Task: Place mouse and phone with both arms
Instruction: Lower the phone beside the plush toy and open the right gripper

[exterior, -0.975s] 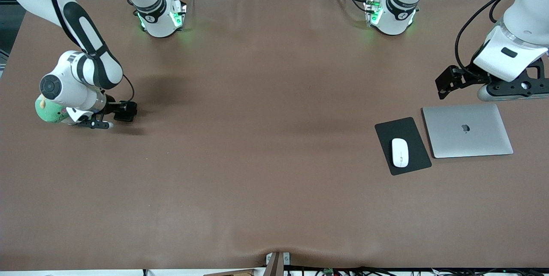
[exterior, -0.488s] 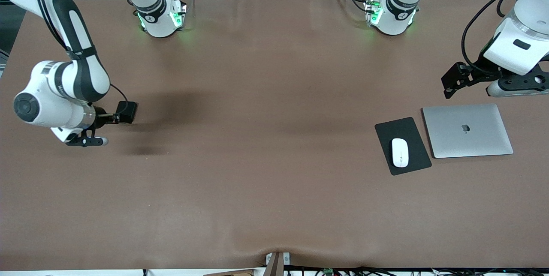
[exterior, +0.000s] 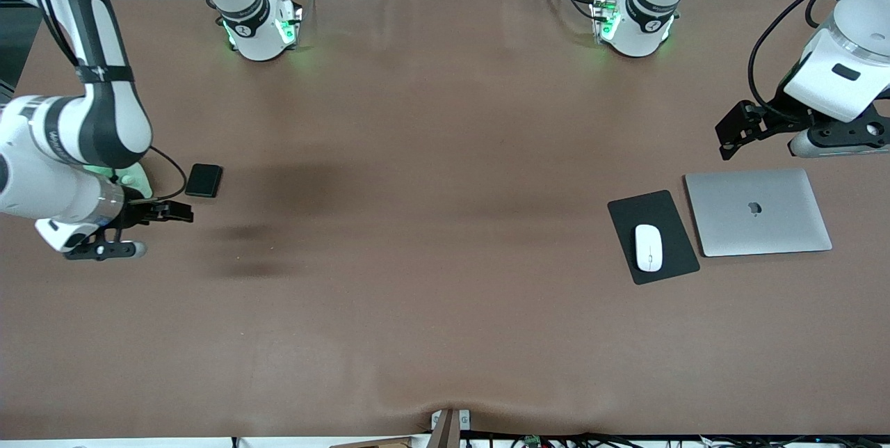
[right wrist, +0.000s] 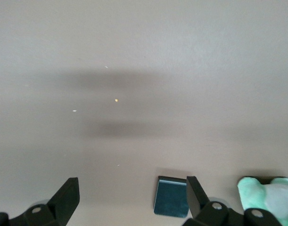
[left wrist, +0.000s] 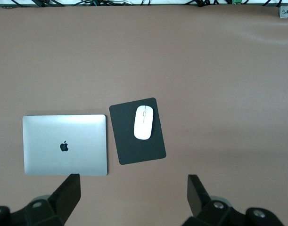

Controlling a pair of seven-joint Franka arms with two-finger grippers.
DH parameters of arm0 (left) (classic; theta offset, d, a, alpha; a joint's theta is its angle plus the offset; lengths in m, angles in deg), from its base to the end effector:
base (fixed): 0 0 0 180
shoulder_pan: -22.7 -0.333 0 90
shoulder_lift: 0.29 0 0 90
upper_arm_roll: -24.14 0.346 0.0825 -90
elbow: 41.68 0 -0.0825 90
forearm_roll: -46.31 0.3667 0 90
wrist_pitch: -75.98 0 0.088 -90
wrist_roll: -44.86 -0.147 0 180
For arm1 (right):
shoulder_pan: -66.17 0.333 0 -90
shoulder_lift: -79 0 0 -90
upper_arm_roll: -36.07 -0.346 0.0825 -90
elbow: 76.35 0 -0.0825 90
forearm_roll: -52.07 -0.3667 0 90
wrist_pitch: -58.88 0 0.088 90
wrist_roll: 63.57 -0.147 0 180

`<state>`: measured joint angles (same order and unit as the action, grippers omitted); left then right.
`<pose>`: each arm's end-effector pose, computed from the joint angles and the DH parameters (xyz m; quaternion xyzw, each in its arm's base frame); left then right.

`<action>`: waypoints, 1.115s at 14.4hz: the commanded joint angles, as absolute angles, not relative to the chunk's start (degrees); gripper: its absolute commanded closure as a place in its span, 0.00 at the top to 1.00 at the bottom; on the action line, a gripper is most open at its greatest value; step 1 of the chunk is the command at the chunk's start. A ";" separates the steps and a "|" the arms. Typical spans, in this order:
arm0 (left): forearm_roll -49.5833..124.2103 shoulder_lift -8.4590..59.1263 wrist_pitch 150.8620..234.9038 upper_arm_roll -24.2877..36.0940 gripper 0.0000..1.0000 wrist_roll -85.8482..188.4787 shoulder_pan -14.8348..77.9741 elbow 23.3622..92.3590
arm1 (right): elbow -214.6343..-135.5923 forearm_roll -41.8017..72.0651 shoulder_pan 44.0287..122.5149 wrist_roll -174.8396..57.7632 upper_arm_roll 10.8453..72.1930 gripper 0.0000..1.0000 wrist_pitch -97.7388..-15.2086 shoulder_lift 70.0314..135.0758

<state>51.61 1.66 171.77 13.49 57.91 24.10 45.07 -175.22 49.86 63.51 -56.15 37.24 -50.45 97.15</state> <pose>0.5549 -0.1035 0.6326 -0.9971 -0.0072 -0.0699 0.0286 0.6169 -0.0361 0.3856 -0.9974 -0.0240 0.0653 0.0210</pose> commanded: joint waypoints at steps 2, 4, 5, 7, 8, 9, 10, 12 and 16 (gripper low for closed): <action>50.35 1.91 171.26 13.42 1.00 57.70 23.66 44.37 | -156.20 50.48 64.15 -55.84 37.30 1.00 -34.50 101.85; 50.35 1.73 171.26 13.51 1.00 57.61 23.57 44.37 | -150.82 50.05 63.54 -55.75 37.13 1.00 -30.86 101.94; 50.35 1.73 171.26 13.51 1.00 57.52 23.57 44.37 | -149.15 50.13 63.36 -55.75 36.78 1.00 -29.20 101.94; 50.35 1.65 171.26 13.42 1.00 57.52 23.66 44.37 | -145.37 50.13 63.45 -55.84 36.69 1.00 -26.03 101.77; 50.35 1.56 171.26 13.42 1.00 57.43 23.66 44.37 | -143.78 50.39 63.88 -55.75 37.03 1.00 -24.71 101.59; 50.35 1.47 171.26 13.33 1.00 57.35 23.66 44.37 | -142.20 50.57 64.06 -55.75 37.12 1.00 -23.13 101.50; 50.26 1.38 171.26 13.24 1.00 57.17 23.66 44.37 | -140.36 50.57 63.80 -55.83 37.12 1.00 -20.94 101.41; 50.35 0.51 171.26 13.33 1.00 57.00 23.84 44.37 | -138.41 50.48 63.80 -55.92 37.12 1.00 -17.68 100.80; 50.35 0.33 171.26 13.33 1.00 56.82 23.75 44.54 | -138.75 50.13 64.24 -56.45 37.04 1.00 -13.28 95.54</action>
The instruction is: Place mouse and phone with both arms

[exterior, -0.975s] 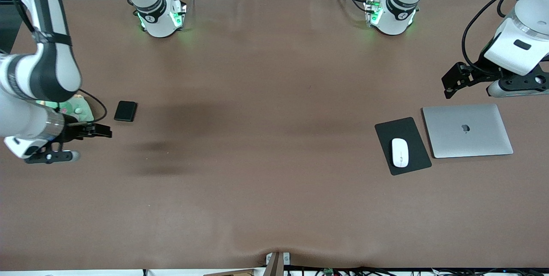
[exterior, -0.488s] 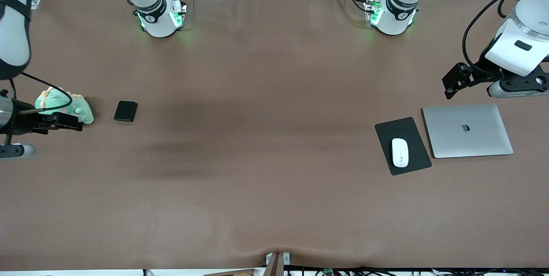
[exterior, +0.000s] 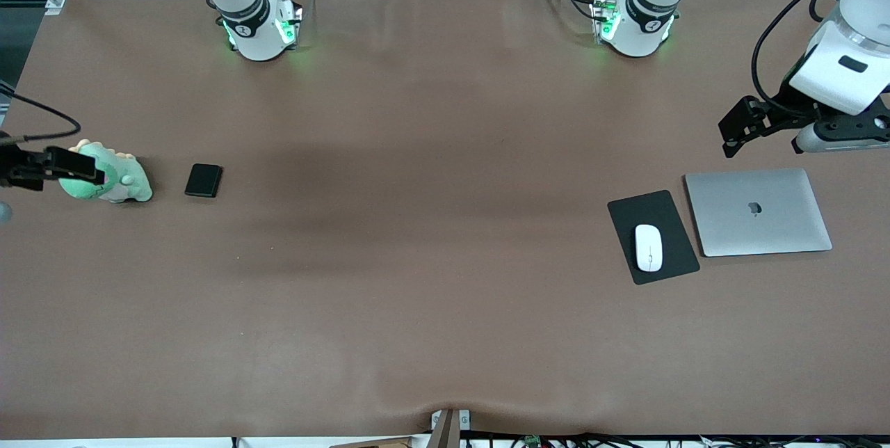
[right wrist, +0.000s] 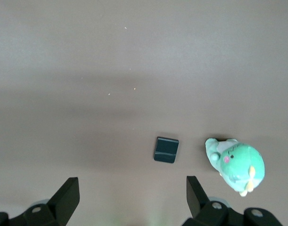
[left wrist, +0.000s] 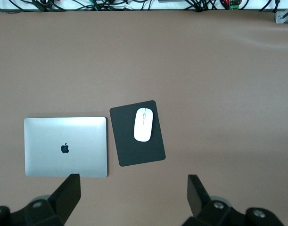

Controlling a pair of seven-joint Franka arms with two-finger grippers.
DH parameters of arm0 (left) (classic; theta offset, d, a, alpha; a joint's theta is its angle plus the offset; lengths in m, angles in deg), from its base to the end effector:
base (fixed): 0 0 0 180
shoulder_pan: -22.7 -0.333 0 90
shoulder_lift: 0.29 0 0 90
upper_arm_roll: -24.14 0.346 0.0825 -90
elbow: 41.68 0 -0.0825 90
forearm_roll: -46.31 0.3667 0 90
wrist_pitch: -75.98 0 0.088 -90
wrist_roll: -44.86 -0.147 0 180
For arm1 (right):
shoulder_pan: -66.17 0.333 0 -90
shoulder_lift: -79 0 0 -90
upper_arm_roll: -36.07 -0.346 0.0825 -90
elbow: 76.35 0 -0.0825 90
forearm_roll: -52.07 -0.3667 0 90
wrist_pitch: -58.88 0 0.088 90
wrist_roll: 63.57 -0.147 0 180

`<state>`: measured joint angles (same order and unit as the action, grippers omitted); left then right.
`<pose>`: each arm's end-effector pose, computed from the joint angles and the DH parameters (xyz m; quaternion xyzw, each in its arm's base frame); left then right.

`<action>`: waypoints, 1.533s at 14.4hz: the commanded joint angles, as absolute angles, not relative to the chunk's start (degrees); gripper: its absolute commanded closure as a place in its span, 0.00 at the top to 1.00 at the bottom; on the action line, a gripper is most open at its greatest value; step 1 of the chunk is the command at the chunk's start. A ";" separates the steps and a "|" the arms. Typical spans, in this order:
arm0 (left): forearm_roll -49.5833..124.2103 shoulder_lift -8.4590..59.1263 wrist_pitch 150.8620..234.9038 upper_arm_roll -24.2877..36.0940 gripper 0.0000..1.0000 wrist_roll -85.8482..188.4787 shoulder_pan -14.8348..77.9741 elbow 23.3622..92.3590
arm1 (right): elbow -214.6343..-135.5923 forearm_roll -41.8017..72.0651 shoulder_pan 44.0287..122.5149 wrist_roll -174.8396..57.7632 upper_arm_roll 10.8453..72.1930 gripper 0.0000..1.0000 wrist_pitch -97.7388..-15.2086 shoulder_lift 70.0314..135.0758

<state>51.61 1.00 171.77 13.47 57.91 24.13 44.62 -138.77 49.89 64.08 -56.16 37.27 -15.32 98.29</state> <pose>0.5516 -0.1039 0.6427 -0.9964 -0.0071 -0.0795 0.0275 0.6106 -0.0262 0.6097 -0.9969 -0.0402 0.0638 0.0212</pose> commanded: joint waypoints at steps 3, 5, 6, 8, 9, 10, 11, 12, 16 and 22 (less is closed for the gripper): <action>50.26 0.33 171.17 13.24 1.00 56.82 23.92 44.46 | -139.19 50.13 64.33 -56.54 36.86 1.00 -10.12 92.02; 50.09 0.42 171.17 13.24 1.00 56.64 23.93 44.46 | -143.39 50.22 64.68 -56.54 36.95 1.00 -10.46 88.25; 49.30 0.33 171.08 13.24 1.00 56.38 23.66 44.72 | -145.33 50.39 64.68 -56.45 36.95 1.00 -10.64 86.66; 48.33 0.33 168.82 13.50 1.00 52.80 23.14 45.16 | -149.11 50.48 64.68 -56.45 37.30 1.00 -11.86 84.11; 48.24 0.33 167.75 13.59 1.00 50.95 22.44 45.51 | -151.56 50.48 64.77 -56.54 37.04 1.00 -13.35 82.71; 48.24 0.24 167.31 13.51 1.00 49.62 21.65 46.21 | -154.11 50.57 65.38 -56.54 36.86 1.00 -14.84 81.21; 48.24 -0.11 166.95 13.51 1.00 49.18 21.55 47.43 | -157.01 50.75 65.73 -56.97 36.86 1.00 -16.08 79.28; 48.24 -0.98 166.69 13.59 1.00 49.17 21.55 48.58 | -159.47 50.75 65.73 -57.07 36.86 1.00 -17.31 77.79; 48.24 -2.13 166.95 13.42 1.00 49.61 21.55 52.01 | -168.62 50.75 65.73 -57.07 36.95 1.00 -22.32 71.98; 48.24 -8.46 170.12 14.03 1.00 48.91 20.67 58.35 | -168.90 50.66 65.82 -56.98 37.12 1.00 -23.65 71.97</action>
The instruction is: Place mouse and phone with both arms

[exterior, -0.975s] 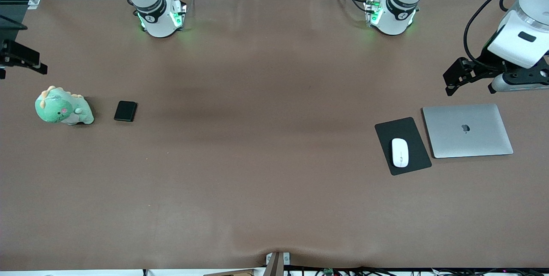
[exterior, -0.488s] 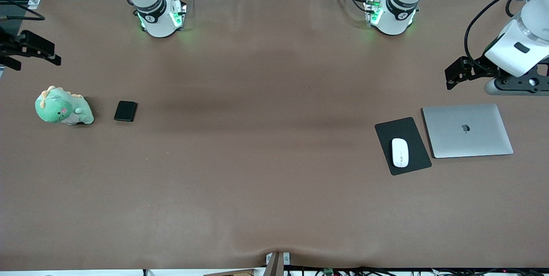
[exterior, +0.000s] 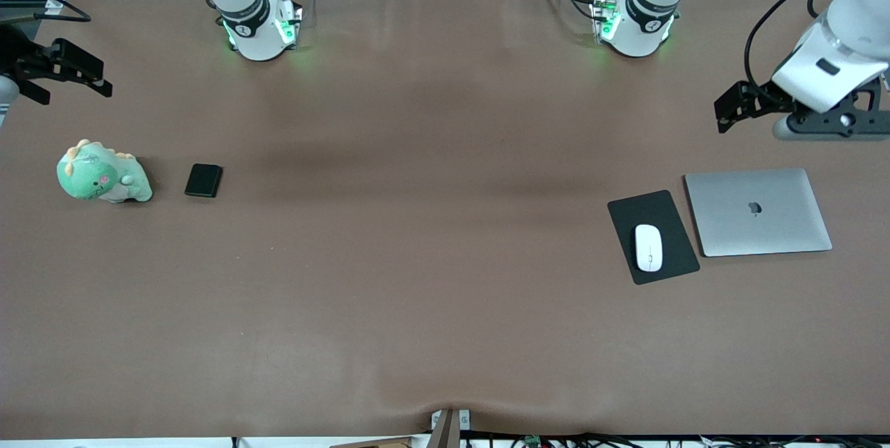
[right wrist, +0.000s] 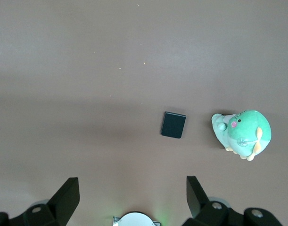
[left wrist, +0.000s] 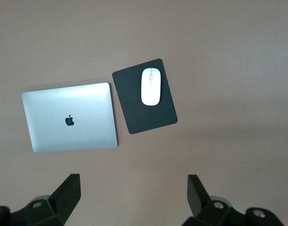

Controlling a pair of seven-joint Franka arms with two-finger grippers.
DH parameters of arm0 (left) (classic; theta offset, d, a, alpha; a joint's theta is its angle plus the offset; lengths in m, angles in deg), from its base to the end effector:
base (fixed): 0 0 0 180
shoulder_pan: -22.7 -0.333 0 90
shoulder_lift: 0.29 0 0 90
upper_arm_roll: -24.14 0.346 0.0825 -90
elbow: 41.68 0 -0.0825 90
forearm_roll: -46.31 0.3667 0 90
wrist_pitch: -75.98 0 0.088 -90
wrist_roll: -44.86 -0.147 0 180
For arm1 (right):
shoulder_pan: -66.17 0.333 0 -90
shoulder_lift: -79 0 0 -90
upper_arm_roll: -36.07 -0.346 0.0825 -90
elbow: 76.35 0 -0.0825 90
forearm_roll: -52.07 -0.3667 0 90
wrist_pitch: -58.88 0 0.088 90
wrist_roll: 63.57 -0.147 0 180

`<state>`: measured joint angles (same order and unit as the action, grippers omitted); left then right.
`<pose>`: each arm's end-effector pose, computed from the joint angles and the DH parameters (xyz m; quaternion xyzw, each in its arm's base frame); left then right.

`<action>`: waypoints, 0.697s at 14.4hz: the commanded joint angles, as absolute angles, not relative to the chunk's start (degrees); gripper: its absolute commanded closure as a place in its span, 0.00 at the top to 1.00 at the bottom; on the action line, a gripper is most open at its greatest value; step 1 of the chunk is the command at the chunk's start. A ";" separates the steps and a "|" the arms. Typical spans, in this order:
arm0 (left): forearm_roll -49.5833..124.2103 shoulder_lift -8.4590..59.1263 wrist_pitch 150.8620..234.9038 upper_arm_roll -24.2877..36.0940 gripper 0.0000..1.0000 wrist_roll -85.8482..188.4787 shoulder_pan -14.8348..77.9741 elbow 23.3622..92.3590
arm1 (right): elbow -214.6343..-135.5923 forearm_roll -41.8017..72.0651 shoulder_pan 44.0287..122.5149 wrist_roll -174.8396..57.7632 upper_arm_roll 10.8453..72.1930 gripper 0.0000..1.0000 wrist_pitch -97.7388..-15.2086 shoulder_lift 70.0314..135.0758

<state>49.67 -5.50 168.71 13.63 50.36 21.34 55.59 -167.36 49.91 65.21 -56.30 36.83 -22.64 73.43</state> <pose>0.5045 -0.0770 0.6079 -0.9987 0.0327 -0.0098 0.0366 0.4852 -0.0090 0.6442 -0.9979 -0.0506 0.0326 0.0220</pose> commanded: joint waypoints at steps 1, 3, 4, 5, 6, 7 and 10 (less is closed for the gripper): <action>48.24 -8.29 170.11 14.12 1.00 48.82 20.41 57.21 | -168.82 50.57 66.00 -56.98 36.95 1.00 -23.99 72.06; 48.15 -7.67 170.11 14.21 1.00 49.17 20.32 55.10 | -168.90 50.57 65.91 -56.98 36.95 1.00 -23.91 72.06; 48.15 -7.24 170.03 14.12 1.00 49.61 20.32 54.40 | -168.90 50.57 65.82 -56.98 37.04 1.00 -24.00 71.97; 48.24 -6.88 169.77 14.21 1.00 49.78 20.41 53.69 | -168.90 50.66 65.82 -56.98 37.04 1.00 -24.00 72.06; 48.15 -6.53 169.15 14.12 1.00 49.87 20.32 53.08 | -168.90 50.66 65.82 -56.98 37.04 1.00 -24.00 71.97; 48.24 -6.18 168.71 14.12 1.00 49.87 20.41 52.55 | -168.90 50.66 65.82 -56.98 37.04 1.00 -24.00 71.97; 48.24 -6.00 167.83 14.12 1.00 49.87 20.41 52.10 | -168.90 50.66 65.73 -56.98 37.04 1.00 -23.56 71.97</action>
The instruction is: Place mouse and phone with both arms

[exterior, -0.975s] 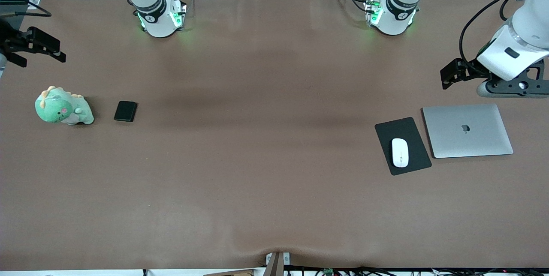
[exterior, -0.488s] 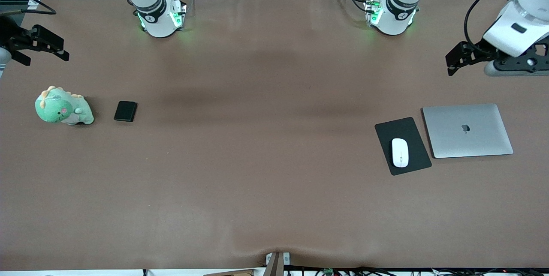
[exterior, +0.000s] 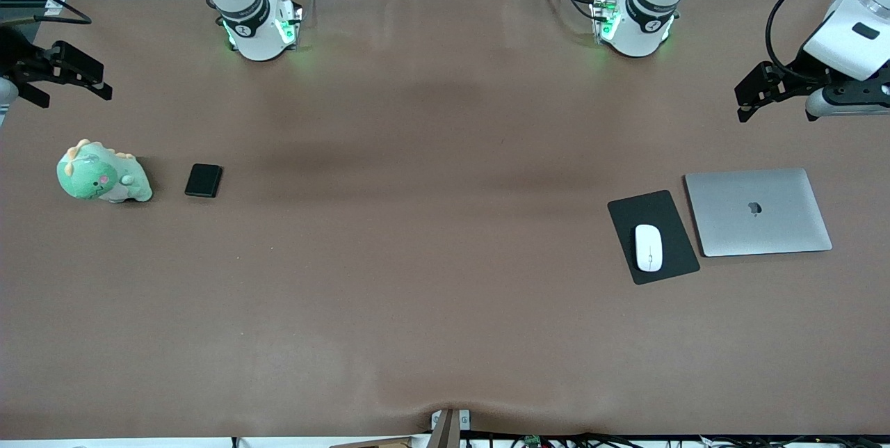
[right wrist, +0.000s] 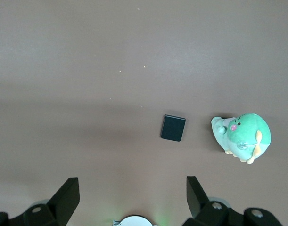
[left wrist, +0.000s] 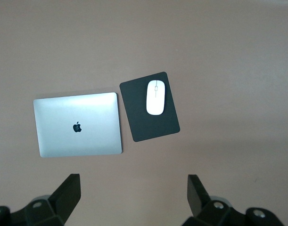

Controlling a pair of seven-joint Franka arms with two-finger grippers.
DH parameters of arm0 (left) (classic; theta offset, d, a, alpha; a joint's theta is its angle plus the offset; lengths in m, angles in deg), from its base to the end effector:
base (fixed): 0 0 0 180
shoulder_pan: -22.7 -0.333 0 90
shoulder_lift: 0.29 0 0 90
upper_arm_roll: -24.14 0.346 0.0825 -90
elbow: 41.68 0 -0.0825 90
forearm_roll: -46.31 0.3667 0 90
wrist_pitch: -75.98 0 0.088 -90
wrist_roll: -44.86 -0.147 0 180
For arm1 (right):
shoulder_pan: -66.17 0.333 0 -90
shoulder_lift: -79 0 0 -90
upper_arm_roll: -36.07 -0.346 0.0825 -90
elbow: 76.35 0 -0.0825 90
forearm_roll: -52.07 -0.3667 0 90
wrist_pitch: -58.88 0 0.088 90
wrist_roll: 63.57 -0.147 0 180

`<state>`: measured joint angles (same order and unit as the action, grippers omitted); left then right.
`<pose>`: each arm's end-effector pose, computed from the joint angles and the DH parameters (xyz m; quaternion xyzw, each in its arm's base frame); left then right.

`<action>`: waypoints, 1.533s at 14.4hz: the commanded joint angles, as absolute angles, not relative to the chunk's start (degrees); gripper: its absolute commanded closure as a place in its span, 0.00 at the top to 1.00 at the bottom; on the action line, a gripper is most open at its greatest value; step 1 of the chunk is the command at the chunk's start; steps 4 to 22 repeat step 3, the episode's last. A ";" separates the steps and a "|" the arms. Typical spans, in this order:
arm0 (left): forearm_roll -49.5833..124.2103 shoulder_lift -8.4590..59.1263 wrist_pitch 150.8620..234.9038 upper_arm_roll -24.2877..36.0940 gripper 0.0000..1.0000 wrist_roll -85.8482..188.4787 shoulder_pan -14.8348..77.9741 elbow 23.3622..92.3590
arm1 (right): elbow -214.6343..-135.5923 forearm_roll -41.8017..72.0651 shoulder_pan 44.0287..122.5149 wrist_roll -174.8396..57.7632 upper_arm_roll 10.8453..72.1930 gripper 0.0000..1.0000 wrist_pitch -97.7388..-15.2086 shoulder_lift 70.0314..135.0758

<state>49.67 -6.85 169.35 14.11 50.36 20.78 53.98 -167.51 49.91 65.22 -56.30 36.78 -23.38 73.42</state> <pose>0.5023 -0.0687 0.6338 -0.9983 0.0232 -0.0407 0.0347 0.4870 -0.0085 0.6442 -0.9981 -0.0509 0.0274 0.0215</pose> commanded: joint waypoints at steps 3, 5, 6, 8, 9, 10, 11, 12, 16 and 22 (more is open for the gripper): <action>48.15 -6.00 167.39 14.12 1.00 49.96 20.41 52.02 | -169.08 50.75 65.56 -56.98 37.12 1.00 -23.47 71.97; 48.15 -6.00 167.39 14.12 1.00 49.96 20.41 52.02 | -169.08 50.75 65.56 -56.98 37.12 1.00 -23.47 71.97; 48.15 -6.00 167.39 14.12 1.00 49.96 20.41 52.02 | -169.08 50.75 65.56 -56.98 37.12 1.00 -23.47 71.97; 48.15 -6.00 167.39 14.12 1.00 49.96 20.41 52.02 | -169.08 50.75 65.56 -56.98 37.12 1.00 -23.47 71.97; 48.15 -6.00 167.39 14.12 1.00 49.96 20.41 52.02 | -169.08 50.75 65.56 -56.98 37.12 1.00 -23.47 71.97; 48.15 -6.00 167.39 14.12 1.00 49.96 20.41 52.02 | -169.08 50.75 65.56 -56.98 37.12 1.00 -23.47 71.97; 48.15 -6.00 167.39 14.12 1.00 49.96 20.41 52.02 | -169.08 50.75 65.56 -56.98 37.12 1.00 -23.47 71.97; 48.15 -6.00 167.39 14.12 1.00 49.96 20.41 52.02 | -169.08 50.75 65.56 -56.98 37.12 1.00 -23.47 71.97; 48.15 -6.00 167.39 14.12 1.00 49.96 20.41 52.02 | -169.08 50.75 65.56 -56.98 37.12 1.00 -23.47 71.97; 48.15 -6.00 167.39 14.12 1.00 49.96 20.41 52.02 | -169.08 50.75 65.56 -56.98 37.12 1.00 -23.47 71.97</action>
